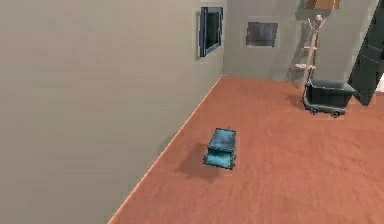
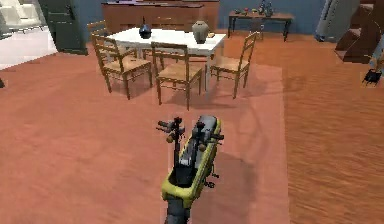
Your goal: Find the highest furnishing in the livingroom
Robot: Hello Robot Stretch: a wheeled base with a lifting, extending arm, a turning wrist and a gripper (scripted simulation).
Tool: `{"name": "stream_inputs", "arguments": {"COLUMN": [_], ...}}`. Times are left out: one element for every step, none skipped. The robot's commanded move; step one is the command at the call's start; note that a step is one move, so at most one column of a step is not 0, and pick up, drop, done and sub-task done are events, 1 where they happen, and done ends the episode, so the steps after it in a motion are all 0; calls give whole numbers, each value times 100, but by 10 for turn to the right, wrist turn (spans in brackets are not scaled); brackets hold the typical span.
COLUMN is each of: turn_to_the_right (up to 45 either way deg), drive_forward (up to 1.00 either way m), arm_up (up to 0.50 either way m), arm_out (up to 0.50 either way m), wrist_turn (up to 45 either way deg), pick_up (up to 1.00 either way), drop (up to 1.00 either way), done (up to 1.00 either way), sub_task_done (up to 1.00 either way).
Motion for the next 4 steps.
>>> {"name": "stream_inputs", "arguments": {"turn_to_the_right": [0,450,450,30], "drive_forward": [70,0,0,0], "arm_up": [0,0,0,0], "arm_out": [0,0,0,0], "wrist_turn": [0,0,0,0], "pick_up": [0,0,0,0], "drop": [0,0,0,0], "done": [0,0,0,0], "sub_task_done": [0,0,0,0]}}
